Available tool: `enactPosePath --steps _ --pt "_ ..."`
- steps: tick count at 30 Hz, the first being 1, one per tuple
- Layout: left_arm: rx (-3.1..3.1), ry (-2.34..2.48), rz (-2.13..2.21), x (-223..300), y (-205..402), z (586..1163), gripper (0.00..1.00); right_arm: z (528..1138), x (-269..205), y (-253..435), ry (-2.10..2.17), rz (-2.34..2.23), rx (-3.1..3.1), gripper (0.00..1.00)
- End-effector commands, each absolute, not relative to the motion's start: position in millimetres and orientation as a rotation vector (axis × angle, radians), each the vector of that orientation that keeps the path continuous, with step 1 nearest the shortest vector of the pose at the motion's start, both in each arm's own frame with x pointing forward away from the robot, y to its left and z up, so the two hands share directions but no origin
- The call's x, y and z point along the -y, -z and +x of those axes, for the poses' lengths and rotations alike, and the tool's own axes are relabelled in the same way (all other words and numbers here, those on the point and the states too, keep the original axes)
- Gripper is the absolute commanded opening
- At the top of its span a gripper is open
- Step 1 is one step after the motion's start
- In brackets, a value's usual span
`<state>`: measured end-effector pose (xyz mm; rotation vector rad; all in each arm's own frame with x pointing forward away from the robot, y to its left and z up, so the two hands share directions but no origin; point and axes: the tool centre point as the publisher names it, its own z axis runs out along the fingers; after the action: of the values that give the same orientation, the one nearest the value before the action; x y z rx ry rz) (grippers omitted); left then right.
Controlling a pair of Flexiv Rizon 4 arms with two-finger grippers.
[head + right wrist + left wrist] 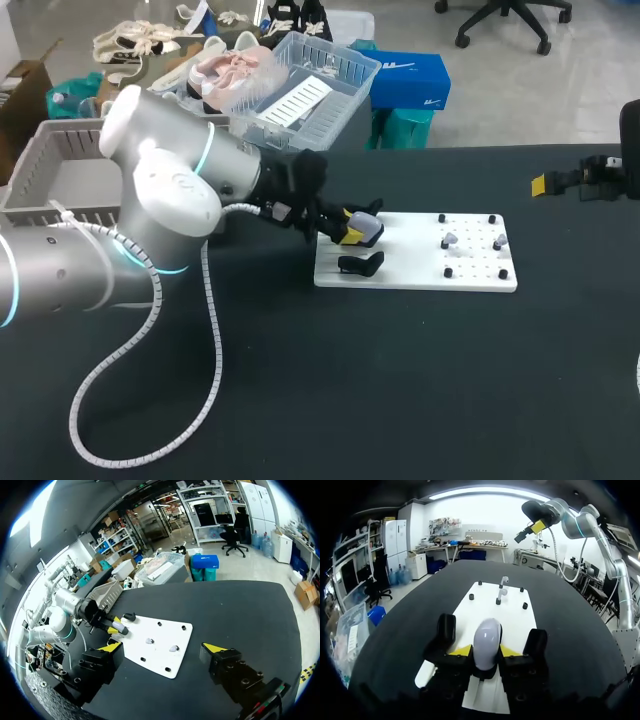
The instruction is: Pick up each earbud case from the left stands, insert the matching earbuds, close the lid, and place the case in the box.
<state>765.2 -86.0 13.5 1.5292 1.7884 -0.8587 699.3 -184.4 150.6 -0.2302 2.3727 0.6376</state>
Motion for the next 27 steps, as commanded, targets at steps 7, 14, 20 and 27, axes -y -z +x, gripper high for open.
enactPosePath --steps 7,14,20,27 --pt "-1.792 0.869 1.535 84.0 -12.8 761.0 0.00 700.2 185.2 -150.0 -0.642 -0.234 -2.372 1.00" --pt "-1.796 0.868 1.544 82.2 -11.4 756.1 0.00 700.2 185.2 -150.0 -0.642 -0.234 -2.372 1.00" --pt "-1.794 0.866 1.542 83.2 -13.5 756.8 0.00 700.2 185.2 -150.0 -0.642 -0.234 -2.372 1.00" --pt "-1.786 0.870 1.536 84.6 -16.8 757.1 0.00 700.2 185.2 -150.0 -0.642 -0.234 -2.372 1.00"
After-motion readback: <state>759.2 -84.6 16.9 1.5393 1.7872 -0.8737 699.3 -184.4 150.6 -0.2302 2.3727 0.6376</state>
